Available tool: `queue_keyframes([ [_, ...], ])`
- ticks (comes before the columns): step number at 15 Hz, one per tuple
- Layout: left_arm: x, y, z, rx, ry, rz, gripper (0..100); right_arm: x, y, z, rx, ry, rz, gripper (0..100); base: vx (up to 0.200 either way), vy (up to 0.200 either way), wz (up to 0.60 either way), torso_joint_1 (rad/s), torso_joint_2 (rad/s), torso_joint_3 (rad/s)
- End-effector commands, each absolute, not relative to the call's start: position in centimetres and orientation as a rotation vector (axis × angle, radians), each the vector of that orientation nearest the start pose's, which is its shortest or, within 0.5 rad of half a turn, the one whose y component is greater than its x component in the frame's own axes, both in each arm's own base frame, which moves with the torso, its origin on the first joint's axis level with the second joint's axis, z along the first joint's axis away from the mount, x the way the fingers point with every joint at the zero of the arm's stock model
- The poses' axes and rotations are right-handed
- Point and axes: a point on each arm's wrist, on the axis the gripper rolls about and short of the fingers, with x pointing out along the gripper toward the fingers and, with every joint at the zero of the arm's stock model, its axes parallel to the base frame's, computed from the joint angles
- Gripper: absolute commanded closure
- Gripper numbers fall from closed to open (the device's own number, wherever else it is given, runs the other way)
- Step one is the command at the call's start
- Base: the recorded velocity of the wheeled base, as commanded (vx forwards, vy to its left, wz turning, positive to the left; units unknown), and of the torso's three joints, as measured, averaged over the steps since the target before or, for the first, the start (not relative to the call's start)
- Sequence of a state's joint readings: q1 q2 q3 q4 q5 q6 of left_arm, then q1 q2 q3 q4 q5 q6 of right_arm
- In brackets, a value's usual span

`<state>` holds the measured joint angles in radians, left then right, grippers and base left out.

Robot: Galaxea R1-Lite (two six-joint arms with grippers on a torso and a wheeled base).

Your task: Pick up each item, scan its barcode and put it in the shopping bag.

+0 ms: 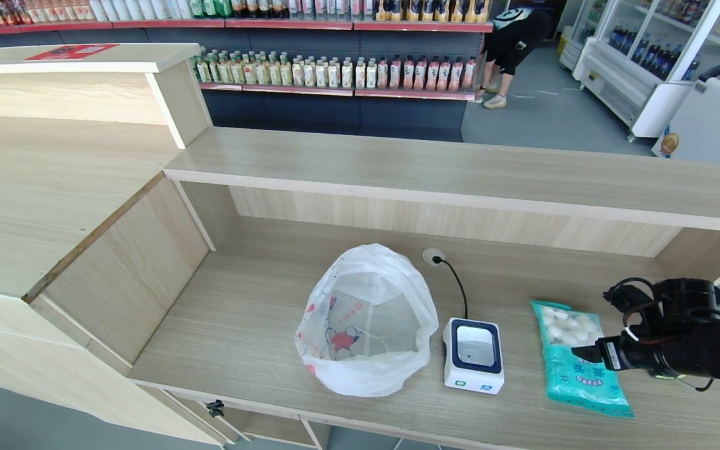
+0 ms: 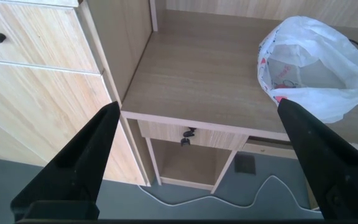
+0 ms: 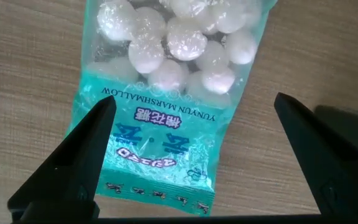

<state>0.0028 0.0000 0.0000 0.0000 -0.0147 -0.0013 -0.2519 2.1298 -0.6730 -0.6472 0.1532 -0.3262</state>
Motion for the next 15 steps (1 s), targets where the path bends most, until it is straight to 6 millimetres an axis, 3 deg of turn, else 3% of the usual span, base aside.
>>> queue_keyframes([
  [1, -2.3, 0.0, 7.5, -0.002, 0.0, -0.011, 0, 31.5, -7.7, 0.6, -0.133, 0.826, 0.043, 0, 0.0, 0.0, 0.0, 0.0, 0.0, 0.0],
  [6, -2.3, 0.0, 7.5, -0.002, 0.0, -0.011, 0, 31.8, -7.5, -1.4, -0.114, 0.879, 0.06, 0, 0.0, 0.0, 0.0, 0.0, 0.0, 0.0],
  [15, -2.3, 0.0, 7.6, -0.002, 0.002, -0.012, 0, 32.3, -5.7, -3.3, -0.102, 0.907, 0.186, 0, 0.0, 0.0, 0.0, 0.0, 0.0, 0.0],
])
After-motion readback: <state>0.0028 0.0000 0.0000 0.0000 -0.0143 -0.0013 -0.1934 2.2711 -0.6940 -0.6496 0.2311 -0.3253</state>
